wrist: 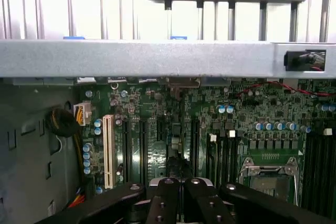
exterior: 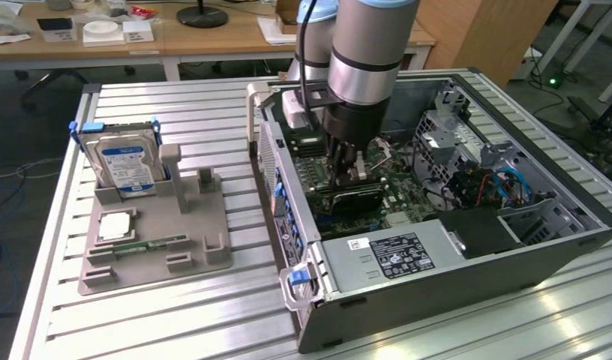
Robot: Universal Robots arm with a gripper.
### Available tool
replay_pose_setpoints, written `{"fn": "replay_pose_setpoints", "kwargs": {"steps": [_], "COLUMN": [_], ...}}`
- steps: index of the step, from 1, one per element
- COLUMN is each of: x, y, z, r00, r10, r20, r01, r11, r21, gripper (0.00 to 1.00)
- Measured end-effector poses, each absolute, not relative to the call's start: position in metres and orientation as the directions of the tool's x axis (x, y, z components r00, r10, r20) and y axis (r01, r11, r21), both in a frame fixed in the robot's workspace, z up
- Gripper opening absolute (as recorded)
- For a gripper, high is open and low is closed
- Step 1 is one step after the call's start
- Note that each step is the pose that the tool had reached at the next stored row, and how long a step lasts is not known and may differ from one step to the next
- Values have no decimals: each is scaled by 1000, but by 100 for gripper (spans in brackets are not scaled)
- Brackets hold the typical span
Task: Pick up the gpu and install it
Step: 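Press down on the gpu until it lock into place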
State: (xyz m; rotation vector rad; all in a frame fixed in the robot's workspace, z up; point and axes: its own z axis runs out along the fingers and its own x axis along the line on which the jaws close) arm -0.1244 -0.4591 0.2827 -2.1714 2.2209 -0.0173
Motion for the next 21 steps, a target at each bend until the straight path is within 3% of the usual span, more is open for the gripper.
{"fn": "replay_pose_setpoints", "kwargs": {"steps": [21], "x": [-139], "y": [-459], "z": [296], "r00": [-23], "r10": [-1000], "r20": [-17], "r01": [-1000], "r11": [23], "r21": [17], "gripper": [11]}}
